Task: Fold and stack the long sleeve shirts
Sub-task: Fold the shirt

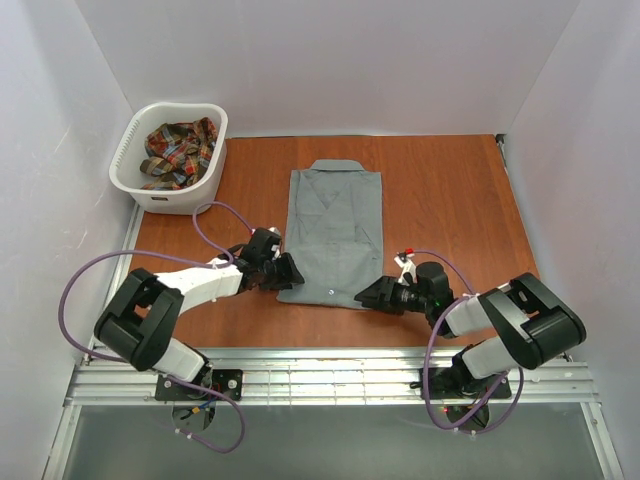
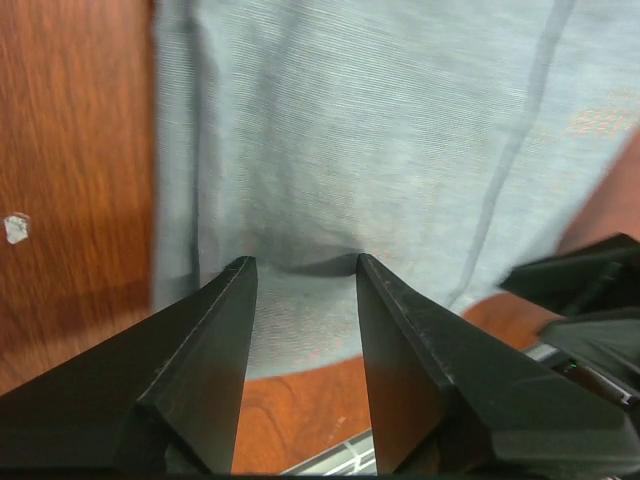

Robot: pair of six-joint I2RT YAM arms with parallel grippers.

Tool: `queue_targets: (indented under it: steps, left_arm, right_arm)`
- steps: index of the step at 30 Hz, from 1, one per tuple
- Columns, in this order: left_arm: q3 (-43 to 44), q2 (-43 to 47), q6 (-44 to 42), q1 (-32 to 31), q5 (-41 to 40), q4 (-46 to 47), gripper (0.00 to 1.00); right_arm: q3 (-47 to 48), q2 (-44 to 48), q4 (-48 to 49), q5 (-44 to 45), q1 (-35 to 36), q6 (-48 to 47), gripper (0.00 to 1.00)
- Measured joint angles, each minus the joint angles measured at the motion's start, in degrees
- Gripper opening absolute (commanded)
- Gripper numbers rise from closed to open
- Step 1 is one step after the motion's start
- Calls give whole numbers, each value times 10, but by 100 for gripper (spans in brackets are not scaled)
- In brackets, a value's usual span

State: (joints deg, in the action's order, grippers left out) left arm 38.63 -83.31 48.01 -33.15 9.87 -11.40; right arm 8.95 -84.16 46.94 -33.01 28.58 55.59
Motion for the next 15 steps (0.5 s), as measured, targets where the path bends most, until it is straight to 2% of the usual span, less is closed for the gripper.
queue_targets:
  steps: [4, 7, 12, 15]
  left_arm:
    - [7, -21, -2, 0, 3, 2, 41]
    - [22, -17, -16, 0, -8, -9, 44]
    - [81, -4, -55, 0, -35, -21, 46]
    - [137, -24, -82, 0, -48, -16, 44]
  right_arm:
    - [-30, 33, 5, 3, -28, 16, 48]
    - [-18, 57, -43, 7, -32, 0, 49]
    - [95, 85, -169, 36, -35, -58, 48]
    - [183, 76, -190, 49, -43, -87, 48]
